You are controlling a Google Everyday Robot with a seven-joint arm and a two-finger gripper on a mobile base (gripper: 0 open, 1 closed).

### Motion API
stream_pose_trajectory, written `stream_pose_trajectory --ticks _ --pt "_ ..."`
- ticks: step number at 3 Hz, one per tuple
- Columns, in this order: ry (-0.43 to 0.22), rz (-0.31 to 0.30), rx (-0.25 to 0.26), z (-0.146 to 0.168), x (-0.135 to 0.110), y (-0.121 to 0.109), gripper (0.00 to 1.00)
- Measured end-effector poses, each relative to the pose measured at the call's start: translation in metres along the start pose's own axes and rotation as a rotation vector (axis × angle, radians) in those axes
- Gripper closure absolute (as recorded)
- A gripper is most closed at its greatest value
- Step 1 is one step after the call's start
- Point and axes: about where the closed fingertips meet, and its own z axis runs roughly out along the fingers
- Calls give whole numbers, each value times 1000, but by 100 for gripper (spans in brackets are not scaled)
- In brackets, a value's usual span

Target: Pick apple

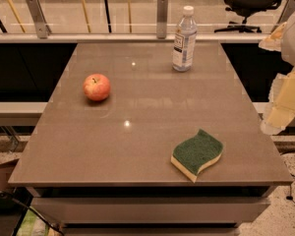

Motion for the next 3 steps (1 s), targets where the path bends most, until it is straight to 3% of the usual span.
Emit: stream_pose_trajectory --ticks 2,3 --pt "-20 0 8 -3 -2 -1 0" --pt "-115 20 3 -3 -10 -6 0"
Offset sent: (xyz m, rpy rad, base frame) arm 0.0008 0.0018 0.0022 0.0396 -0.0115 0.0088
